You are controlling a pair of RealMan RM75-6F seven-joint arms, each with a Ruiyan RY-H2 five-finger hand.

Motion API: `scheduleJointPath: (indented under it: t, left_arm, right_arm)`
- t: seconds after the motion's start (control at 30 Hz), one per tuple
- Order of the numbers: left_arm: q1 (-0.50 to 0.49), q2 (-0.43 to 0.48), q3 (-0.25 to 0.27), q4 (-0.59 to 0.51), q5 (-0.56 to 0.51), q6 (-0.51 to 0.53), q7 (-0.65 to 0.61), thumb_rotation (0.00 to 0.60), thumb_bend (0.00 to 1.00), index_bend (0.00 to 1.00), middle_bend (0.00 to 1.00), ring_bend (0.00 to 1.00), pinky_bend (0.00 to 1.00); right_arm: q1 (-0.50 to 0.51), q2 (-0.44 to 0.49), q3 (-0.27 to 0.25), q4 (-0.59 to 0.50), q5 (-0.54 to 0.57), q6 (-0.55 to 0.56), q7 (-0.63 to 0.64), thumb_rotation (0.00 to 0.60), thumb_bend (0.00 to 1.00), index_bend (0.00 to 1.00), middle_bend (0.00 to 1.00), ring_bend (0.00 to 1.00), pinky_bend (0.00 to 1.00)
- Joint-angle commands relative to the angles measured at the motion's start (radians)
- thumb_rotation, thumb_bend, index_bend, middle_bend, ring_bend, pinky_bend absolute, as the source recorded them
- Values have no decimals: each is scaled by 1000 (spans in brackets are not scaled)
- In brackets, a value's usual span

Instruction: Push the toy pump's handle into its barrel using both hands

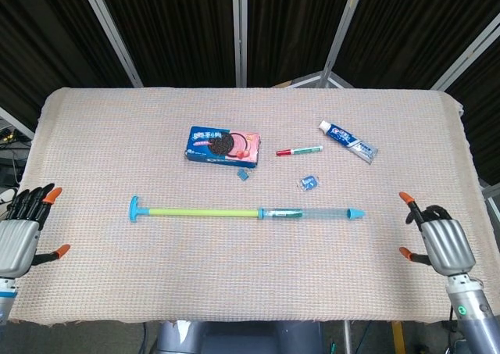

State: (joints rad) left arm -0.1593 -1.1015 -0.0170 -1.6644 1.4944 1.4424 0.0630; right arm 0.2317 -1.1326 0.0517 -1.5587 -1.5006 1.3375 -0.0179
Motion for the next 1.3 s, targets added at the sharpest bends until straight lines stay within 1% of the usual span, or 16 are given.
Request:
scheduleJointPath:
  t: [0.03, 0.13, 0.2, 0.3, 0.4, 0.47, 0.53, 0.77, 0.97, 1.3]
  left_arm:
    - [-1, -6, 0, 3, -3, -7, 0, 600, 0, 0, 0, 0, 0]
    - [-2, -14, -3, 8, -9, -11, 10, 600, 0, 0, 0, 0, 0]
    - [-3, -18, -4, 11, -11, -13, 15, 600, 0, 0, 0, 0, 0]
    - [-6, -25, -8, 17, -20, -22, 26, 600, 0, 0, 0, 0, 0]
    - [-8, -31, -14, 23, -35, -30, 37, 600, 0, 0, 0, 0, 0]
    - [-10, -34, -16, 27, -42, -36, 41, 600, 0, 0, 0, 0, 0]
    - [-12, -36, -20, 31, -50, -42, 42, 600, 0, 0, 0, 0, 0]
    - [-15, -39, -24, 39, -58, -54, 42, 600, 0, 0, 0, 0, 0]
    - [-16, -39, -25, 43, -61, -58, 41, 600, 0, 0, 0, 0, 0]
    - [-16, -40, -27, 49, -64, -62, 38, 600, 0, 0, 0, 0, 0]
  right_arm:
    - [147, -20, 62, 0, 155, -268, -37, 600, 0, 30, 989, 999, 1000]
    - [200, -51, 86, 11, 228, -360, -58, 600, 3, 98, 1000, 1000, 1000]
    - [217, -67, 95, 20, 257, -380, -78, 600, 33, 146, 1000, 1000, 1000]
    - [250, -116, 108, 45, 315, -407, -143, 600, 86, 238, 1000, 1000, 1000]
    - [281, -170, 117, 71, 379, -435, -190, 600, 104, 309, 1000, 1000, 1000]
    - [297, -201, 119, 85, 408, -446, -212, 600, 118, 363, 1000, 1000, 1000]
    - [312, -231, 118, 97, 423, -451, -231, 600, 124, 393, 1000, 1000, 1000]
    - [333, -281, 108, 130, 428, -442, -264, 600, 171, 413, 1000, 1000, 1000]
    - [355, -328, 100, 162, 442, -447, -294, 600, 189, 418, 1000, 1000, 1000]
    - [371, -379, 90, 203, 440, -436, -319, 600, 189, 433, 1000, 1000, 1000]
